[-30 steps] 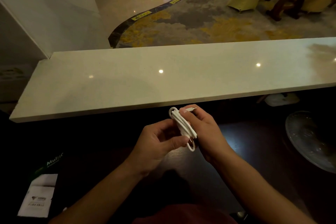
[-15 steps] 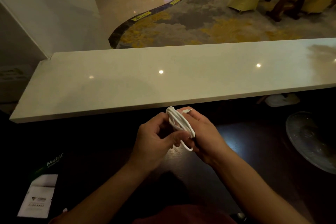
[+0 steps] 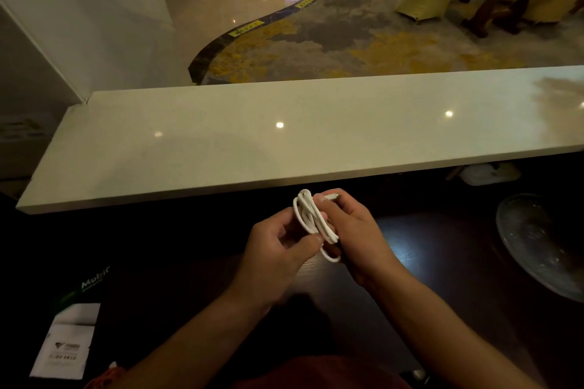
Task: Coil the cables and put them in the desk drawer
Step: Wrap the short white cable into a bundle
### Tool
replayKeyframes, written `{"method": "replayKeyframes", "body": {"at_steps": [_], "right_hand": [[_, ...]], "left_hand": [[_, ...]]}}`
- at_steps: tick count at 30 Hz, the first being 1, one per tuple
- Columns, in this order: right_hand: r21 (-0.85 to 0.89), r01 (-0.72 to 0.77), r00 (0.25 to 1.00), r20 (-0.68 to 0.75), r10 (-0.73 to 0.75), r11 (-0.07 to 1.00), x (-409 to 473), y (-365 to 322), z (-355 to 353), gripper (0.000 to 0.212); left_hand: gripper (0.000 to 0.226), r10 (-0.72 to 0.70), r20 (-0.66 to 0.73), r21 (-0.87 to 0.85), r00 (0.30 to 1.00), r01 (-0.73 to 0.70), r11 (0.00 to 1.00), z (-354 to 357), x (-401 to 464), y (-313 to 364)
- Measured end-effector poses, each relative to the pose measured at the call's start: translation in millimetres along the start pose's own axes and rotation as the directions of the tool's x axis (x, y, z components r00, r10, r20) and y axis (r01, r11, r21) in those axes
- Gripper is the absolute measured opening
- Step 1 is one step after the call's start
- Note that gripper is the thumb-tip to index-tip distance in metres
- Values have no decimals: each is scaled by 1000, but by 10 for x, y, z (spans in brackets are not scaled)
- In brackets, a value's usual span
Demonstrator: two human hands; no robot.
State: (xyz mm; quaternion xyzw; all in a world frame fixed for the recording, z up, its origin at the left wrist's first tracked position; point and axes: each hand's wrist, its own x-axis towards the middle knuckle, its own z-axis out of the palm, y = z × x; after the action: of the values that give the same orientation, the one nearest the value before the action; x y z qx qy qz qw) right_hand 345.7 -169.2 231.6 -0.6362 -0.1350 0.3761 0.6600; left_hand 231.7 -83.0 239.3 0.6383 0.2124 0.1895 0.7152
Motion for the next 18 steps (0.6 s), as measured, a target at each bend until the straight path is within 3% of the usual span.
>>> {"method": "replayKeyframes", "body": {"at_steps": [6,18], "right_hand": [[-4,-74,997,-6,74,997,13,12,-36,19],[15,-91,996,8,91,996,-4,1,-47,17]], "left_hand": [[37,-91,57,-150,994,99,984,2,11,-56],[29,-91,116,-116,989,104,988,-72,-2,-48]]}}
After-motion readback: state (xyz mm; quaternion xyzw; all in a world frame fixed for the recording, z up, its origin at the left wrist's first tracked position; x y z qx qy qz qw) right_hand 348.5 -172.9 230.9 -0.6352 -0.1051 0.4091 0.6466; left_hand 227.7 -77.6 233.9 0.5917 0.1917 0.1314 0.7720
